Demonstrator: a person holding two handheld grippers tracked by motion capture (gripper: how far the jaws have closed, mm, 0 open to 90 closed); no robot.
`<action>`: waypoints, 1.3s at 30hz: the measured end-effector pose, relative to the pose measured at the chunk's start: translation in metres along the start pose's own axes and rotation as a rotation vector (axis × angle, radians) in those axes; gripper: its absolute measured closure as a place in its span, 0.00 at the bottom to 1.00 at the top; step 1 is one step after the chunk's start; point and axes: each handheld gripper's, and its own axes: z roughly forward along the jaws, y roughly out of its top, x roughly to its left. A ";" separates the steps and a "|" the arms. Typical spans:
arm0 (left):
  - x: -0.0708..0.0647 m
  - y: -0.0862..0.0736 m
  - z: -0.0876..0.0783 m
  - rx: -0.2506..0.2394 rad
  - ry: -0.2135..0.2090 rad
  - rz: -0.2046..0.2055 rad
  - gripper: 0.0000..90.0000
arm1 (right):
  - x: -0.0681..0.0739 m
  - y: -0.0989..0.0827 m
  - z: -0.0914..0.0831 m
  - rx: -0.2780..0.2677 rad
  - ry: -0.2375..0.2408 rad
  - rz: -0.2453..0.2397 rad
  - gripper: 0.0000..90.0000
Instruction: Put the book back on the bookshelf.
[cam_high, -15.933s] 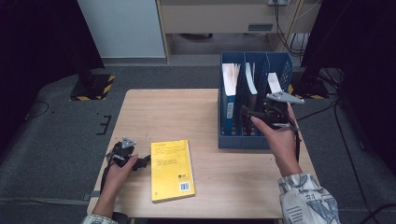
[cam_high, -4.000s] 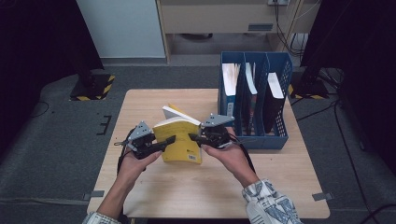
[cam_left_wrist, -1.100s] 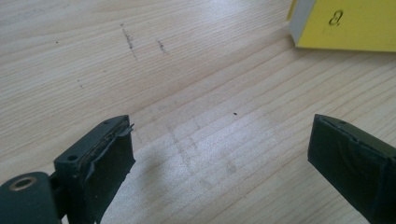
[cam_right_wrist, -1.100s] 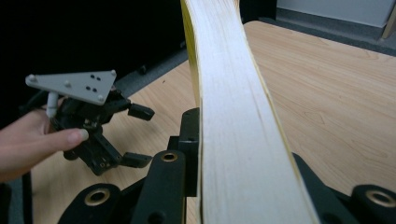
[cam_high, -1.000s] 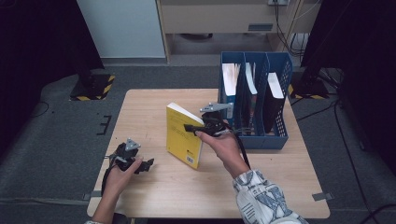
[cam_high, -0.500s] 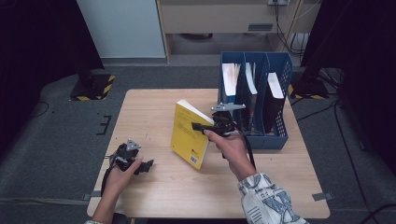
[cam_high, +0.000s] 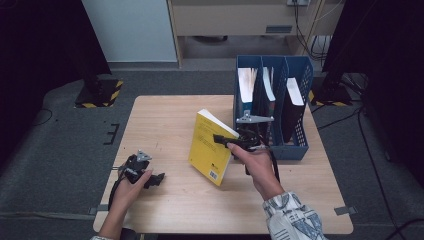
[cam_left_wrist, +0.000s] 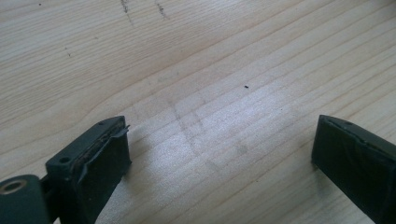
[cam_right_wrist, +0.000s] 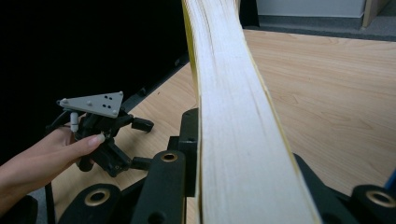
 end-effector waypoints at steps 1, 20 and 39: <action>0.000 0.000 0.000 0.000 -0.001 -0.004 0.03 | -0.001 -0.001 -0.002 -0.002 0.000 0.002 0.84; -0.001 -0.002 0.002 -0.020 -0.001 -0.021 0.00 | -0.015 -0.013 -0.039 -0.048 -0.017 0.045 0.84; -0.001 -0.003 0.003 -0.025 -0.002 -0.022 0.00 | -0.021 -0.032 -0.077 -0.061 -0.042 0.072 0.84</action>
